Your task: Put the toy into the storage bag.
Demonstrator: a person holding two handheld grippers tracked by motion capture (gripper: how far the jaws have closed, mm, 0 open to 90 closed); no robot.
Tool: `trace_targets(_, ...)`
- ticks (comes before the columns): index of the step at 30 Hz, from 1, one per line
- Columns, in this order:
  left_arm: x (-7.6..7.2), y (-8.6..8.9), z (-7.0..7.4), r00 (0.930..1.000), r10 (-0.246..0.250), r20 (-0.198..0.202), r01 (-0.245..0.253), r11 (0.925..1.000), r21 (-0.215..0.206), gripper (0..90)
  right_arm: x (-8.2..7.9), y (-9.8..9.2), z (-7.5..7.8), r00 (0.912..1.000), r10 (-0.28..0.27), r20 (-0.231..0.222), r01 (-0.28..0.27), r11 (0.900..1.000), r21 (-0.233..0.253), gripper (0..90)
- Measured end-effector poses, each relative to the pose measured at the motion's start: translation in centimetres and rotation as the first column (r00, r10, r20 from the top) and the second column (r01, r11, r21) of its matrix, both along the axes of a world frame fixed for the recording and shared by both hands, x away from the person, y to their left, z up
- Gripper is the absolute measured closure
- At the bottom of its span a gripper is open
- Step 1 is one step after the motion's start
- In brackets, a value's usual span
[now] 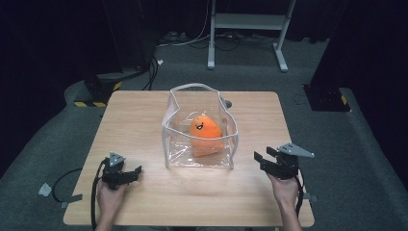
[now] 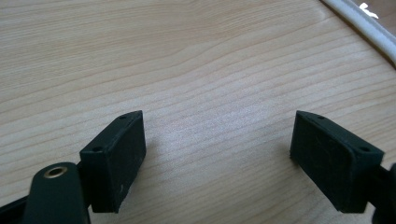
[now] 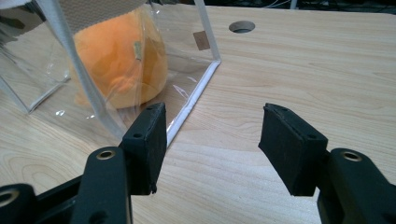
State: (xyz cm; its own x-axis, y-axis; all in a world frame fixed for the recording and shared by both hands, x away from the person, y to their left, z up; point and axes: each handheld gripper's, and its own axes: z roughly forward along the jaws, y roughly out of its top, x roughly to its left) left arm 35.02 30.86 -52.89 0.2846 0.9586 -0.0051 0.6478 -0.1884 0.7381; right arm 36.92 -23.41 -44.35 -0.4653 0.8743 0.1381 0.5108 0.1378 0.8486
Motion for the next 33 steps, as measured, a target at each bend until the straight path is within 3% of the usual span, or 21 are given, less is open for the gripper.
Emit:
trace_targets(17,0.0,0.0,0.0,1.0,0.0,0.0,0.0,1.0,0.0,18.3,0.5,0.8,-1.6,0.9996,-0.009,-0.028,0.009,1.0,-0.016,40.9)
trace_targets(33,0.0,0.0,0.0,1.0,0.0,0.0,0.0,1.0,0.0,18.3,1.0,1.5,-3.2,0.9982,-0.007,-0.059,0.004,0.998,-0.065,40.8)
